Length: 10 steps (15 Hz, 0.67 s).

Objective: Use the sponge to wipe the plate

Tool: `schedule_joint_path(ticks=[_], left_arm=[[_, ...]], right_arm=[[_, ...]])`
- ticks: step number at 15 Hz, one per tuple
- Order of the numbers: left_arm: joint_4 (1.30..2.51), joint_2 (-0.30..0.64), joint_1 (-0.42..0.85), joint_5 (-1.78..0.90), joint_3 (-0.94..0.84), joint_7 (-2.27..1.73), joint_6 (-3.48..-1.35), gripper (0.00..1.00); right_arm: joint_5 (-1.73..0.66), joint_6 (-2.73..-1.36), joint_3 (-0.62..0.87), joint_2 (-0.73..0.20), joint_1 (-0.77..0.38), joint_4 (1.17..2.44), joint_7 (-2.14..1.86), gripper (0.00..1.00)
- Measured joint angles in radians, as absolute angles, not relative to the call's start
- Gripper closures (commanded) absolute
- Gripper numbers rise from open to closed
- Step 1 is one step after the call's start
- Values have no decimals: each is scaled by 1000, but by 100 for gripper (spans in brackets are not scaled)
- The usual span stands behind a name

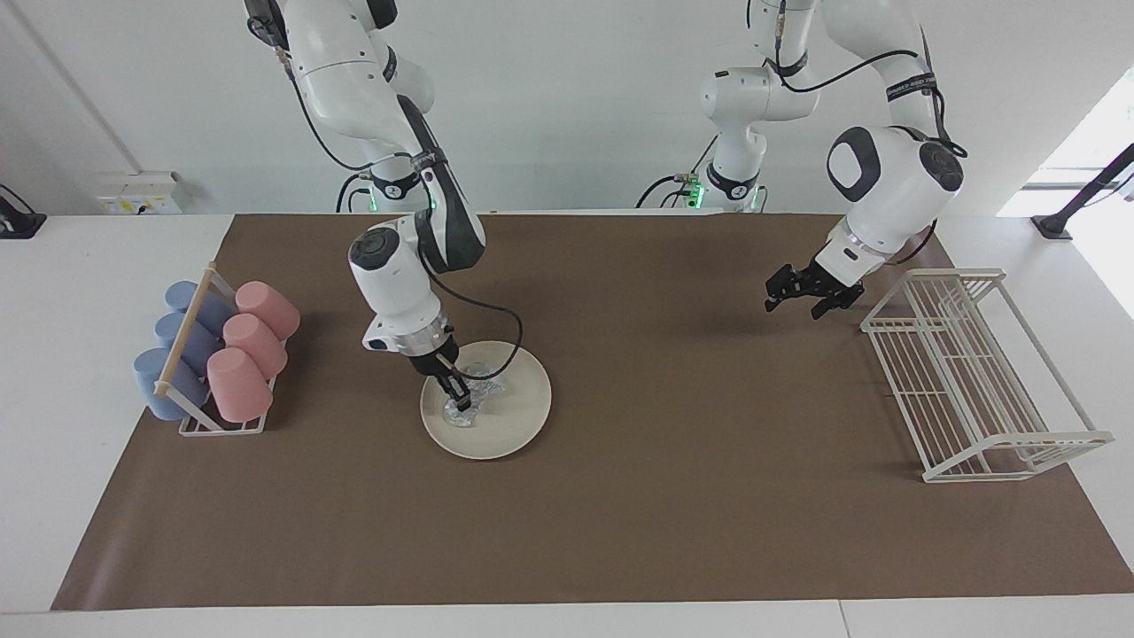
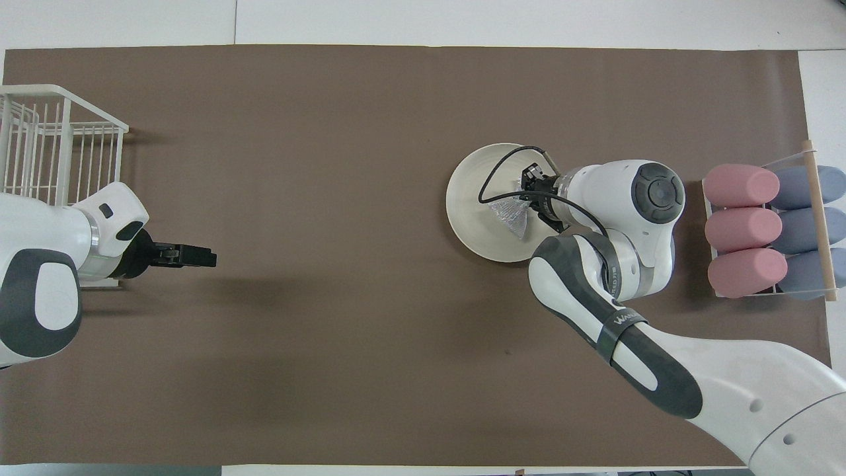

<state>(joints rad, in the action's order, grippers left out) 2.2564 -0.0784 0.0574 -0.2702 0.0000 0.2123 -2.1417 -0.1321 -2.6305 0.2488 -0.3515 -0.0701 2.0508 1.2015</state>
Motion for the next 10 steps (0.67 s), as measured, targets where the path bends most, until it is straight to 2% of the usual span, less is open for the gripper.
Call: schedule_joint_path(ticks=[3, 6, 8, 10], left_arm=[[2256, -78, 58, -270, -5, 191, -2143, 0], [2256, -78, 57, -270, -5, 181, -2149, 0], [2256, -78, 58, -270, -5, 179, -2151, 0], [2256, -78, 58, -270, -5, 178, -2153, 0]], right_arm=[[-132, -2630, 251, -349, -172, 2054, 1362, 100], [-132, -2619, 249, -349, -183, 2048, 1385, 100], [-132, -2532, 248, -349, -181, 2002, 1394, 100], [-124, -2373, 250, -347, -201, 1890, 1476, 100]])
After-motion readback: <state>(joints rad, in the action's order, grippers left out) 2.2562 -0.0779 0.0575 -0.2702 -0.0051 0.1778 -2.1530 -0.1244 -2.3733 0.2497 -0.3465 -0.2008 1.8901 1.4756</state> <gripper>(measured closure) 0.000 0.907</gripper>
